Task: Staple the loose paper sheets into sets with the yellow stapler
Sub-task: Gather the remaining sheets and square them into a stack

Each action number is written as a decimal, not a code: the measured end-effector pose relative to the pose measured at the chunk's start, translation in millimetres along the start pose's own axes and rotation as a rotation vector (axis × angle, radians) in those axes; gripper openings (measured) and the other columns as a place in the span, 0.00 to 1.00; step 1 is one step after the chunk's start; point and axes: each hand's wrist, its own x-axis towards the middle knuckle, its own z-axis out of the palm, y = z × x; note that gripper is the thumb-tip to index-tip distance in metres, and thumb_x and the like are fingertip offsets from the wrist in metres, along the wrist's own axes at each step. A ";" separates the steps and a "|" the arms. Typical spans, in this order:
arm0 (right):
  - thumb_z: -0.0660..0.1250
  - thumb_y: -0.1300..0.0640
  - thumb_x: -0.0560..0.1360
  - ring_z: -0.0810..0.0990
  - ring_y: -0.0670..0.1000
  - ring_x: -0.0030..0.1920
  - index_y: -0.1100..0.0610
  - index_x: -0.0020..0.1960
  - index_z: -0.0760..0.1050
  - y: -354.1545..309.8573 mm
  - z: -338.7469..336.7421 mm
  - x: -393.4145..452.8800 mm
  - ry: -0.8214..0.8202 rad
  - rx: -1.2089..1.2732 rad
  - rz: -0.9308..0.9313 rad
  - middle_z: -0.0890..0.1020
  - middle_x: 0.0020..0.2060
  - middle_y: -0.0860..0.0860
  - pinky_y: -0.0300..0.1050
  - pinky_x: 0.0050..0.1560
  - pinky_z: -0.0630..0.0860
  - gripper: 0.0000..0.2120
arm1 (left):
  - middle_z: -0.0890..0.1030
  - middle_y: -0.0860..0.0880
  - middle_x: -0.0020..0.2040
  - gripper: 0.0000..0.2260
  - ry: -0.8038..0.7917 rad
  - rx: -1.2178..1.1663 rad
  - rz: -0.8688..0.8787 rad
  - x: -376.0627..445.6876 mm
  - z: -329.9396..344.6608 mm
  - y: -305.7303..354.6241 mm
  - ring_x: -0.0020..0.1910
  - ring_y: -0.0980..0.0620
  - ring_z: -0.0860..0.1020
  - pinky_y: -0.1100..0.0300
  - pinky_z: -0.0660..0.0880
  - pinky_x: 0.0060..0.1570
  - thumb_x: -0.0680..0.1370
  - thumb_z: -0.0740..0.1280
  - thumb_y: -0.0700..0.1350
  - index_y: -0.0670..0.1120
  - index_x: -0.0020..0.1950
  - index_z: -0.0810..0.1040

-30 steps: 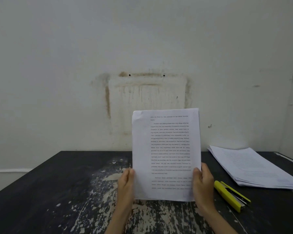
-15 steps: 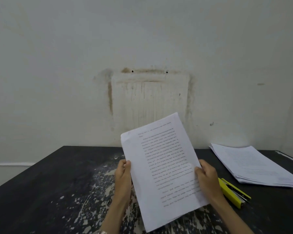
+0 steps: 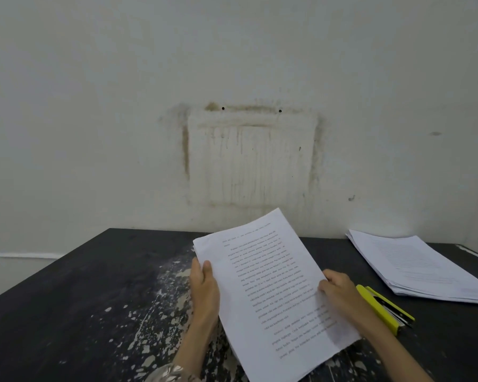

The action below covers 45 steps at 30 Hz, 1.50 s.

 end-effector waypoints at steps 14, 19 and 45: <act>0.52 0.55 0.81 0.57 0.48 0.73 0.54 0.73 0.59 -99.5 45.2 5.2 -0.077 -0.397 -0.495 0.60 0.74 0.48 0.44 0.73 0.55 0.20 | 0.74 0.54 0.47 0.11 -0.112 0.141 0.084 -14.2 8.7 -7.8 0.45 0.58 0.75 0.67 0.70 0.39 0.82 0.51 0.43 0.45 0.61 0.69; 0.52 0.58 0.81 0.65 0.52 0.70 0.56 0.70 0.65 -128.3 74.8 26.2 -0.130 -0.539 -0.610 0.68 0.71 0.52 0.46 0.72 0.59 0.18 | 0.75 0.52 0.49 0.09 -0.156 0.143 0.079 -17.5 10.1 -11.2 0.49 0.53 0.76 0.63 0.73 0.44 0.82 0.51 0.46 0.52 0.58 0.69; 0.55 0.61 0.79 0.74 0.49 0.50 0.62 0.56 0.78 -125.2 66.9 47.6 -0.354 -0.395 -0.489 0.79 0.57 0.57 0.40 0.50 0.69 0.14 | 0.76 0.44 0.40 0.10 -0.138 0.042 0.123 -11.0 15.5 -11.2 0.37 0.50 0.74 0.58 0.72 0.35 0.82 0.53 0.44 0.44 0.48 0.72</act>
